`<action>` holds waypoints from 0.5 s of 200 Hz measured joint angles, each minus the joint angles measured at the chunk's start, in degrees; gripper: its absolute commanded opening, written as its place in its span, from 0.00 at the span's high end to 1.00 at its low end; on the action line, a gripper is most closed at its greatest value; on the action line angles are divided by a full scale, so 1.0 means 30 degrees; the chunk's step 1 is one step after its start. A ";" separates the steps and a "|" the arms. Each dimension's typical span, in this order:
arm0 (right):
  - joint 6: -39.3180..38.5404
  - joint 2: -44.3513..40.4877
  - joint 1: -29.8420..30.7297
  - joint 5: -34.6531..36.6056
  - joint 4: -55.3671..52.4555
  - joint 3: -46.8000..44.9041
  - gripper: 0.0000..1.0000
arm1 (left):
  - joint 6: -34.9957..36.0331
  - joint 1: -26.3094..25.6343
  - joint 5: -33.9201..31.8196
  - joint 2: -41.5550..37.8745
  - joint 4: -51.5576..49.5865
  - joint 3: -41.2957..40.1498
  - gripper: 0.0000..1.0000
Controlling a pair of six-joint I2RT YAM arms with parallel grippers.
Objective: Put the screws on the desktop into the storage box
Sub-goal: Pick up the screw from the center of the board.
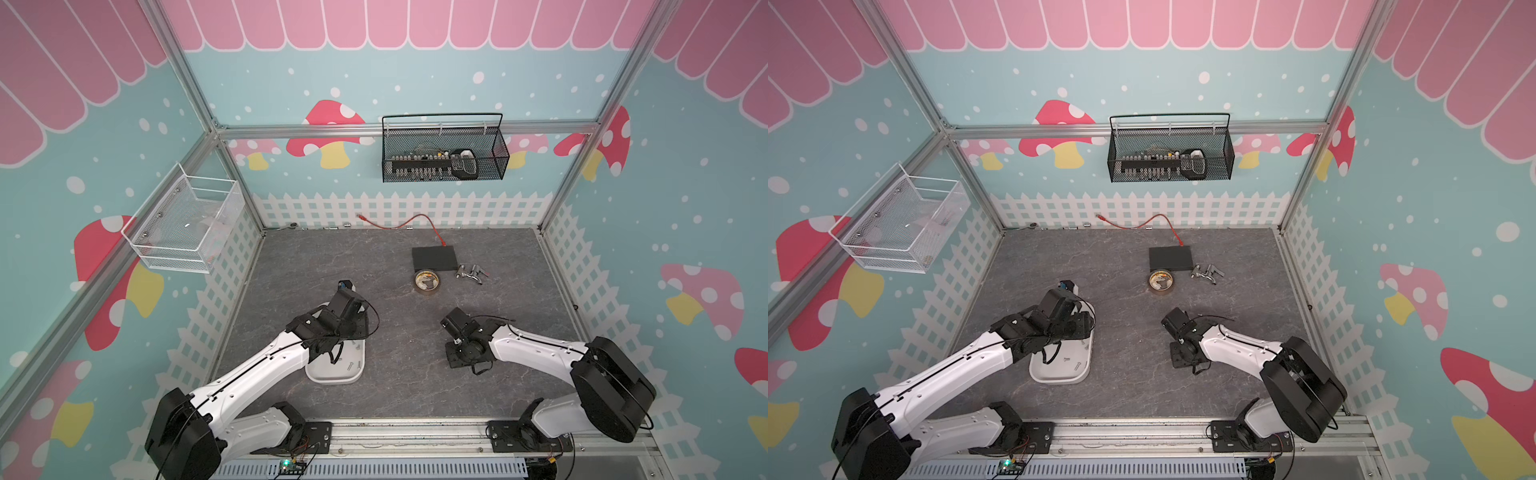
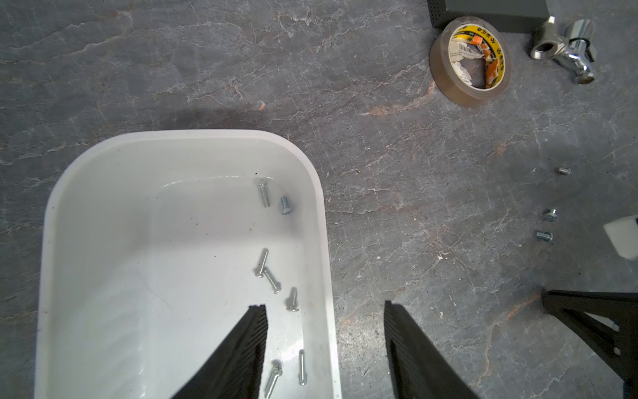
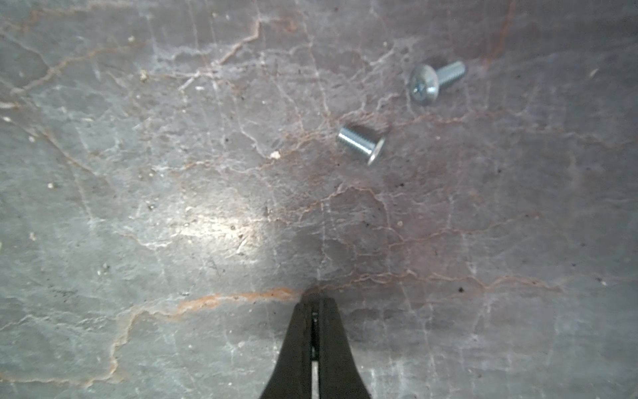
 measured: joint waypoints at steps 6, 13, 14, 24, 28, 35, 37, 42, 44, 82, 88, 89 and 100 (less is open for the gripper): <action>0.0000 -0.0036 0.0000 -0.0015 -0.0044 0.0007 1.00 | 0.0000 -0.0015 -0.0007 0.0007 0.0000 0.0000 0.41; 0.0000 -0.0087 0.0000 -0.0051 -0.0109 0.0015 1.00 | 0.0000 -0.0029 -0.0015 0.0000 0.0000 0.0000 0.41; 0.0000 -0.0087 0.0007 -0.0051 -0.0124 0.0015 1.00 | 0.0000 -0.0036 -0.0015 0.0000 0.0000 0.0000 0.41; -0.0015 -0.0262 0.0015 -0.0153 -0.0277 0.0029 1.00 | 0.0000 -0.0058 -0.0044 0.0000 0.0000 0.0000 0.41; -0.0015 -0.0342 0.0015 -0.0189 -0.0321 0.0036 1.00 | 0.0000 -0.0066 -0.0058 0.0000 0.0000 0.0000 0.41; -0.0066 -0.0561 0.0015 -0.0233 -0.0444 0.0109 1.00 | 0.0000 -0.0066 -0.0073 0.0000 0.0000 0.0000 0.41; -0.0080 -0.0641 0.0015 -0.0270 -0.0466 0.0146 1.00 | 0.0000 -0.0066 -0.0073 0.0000 0.0000 0.0000 0.41; -0.0102 -0.0816 0.0015 -0.0364 -0.0510 0.0226 1.00 | -0.0007 -0.0066 -0.0073 0.0000 -0.0007 0.0000 0.41; -0.0124 -0.0918 0.0015 -0.0408 -0.0510 0.0270 1.00 | -0.0007 -0.0066 -0.0080 0.0000 -0.0007 0.0000 0.41; -0.0386 -0.2776 0.0022 -0.2841 0.0845 0.0743 1.00 | -0.0007 -0.0080 -0.0117 -0.0226 -0.0036 0.0000 0.41; -0.0364 -0.2900 0.0029 -0.3483 0.1231 0.0794 1.00 | -0.0007 -0.0080 -0.0146 -0.0335 -0.0051 0.0000 0.41; -0.0372 -0.2914 0.0029 -0.3541 0.1275 0.0801 1.00 | -0.0007 -0.0080 -0.0146 -0.0350 -0.0051 0.0000 0.41; -0.0262 -0.2929 0.0131 -0.4743 0.2200 0.0969 1.00 | -0.0015 -0.0080 -0.0270 -0.0605 -0.0058 0.0000 0.41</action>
